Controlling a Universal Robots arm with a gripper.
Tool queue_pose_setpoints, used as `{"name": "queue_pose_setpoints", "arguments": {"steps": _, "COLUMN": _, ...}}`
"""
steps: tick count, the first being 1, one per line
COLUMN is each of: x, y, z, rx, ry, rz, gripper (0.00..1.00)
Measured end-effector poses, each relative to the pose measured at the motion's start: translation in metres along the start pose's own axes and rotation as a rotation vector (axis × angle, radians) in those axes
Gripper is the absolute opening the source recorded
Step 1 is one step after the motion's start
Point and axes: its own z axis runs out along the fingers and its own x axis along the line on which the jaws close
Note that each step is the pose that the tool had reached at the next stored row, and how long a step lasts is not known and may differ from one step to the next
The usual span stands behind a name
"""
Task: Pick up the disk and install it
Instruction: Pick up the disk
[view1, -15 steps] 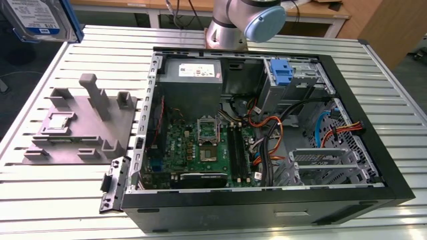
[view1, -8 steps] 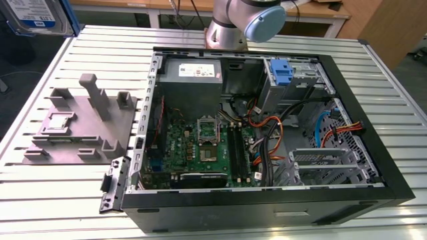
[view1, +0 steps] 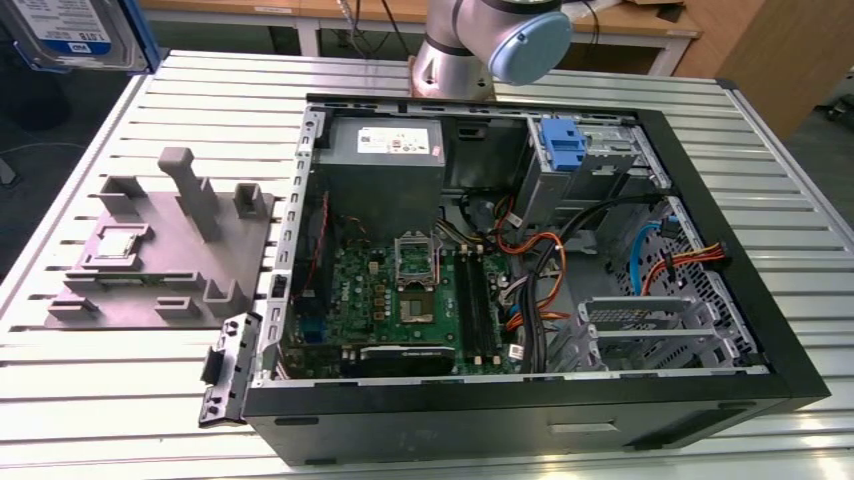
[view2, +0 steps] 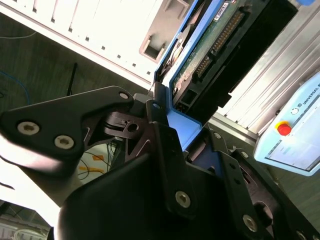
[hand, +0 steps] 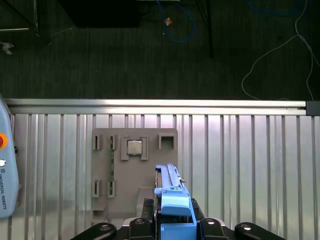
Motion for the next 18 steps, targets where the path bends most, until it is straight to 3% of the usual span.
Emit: {"name": "queue_pose_setpoints", "arguments": {"steps": 18, "x": 0.0, "y": -0.0057, "z": -0.0001, "rx": 0.0, "ry": 0.0, "rz": 0.0, "gripper": 0.37}}
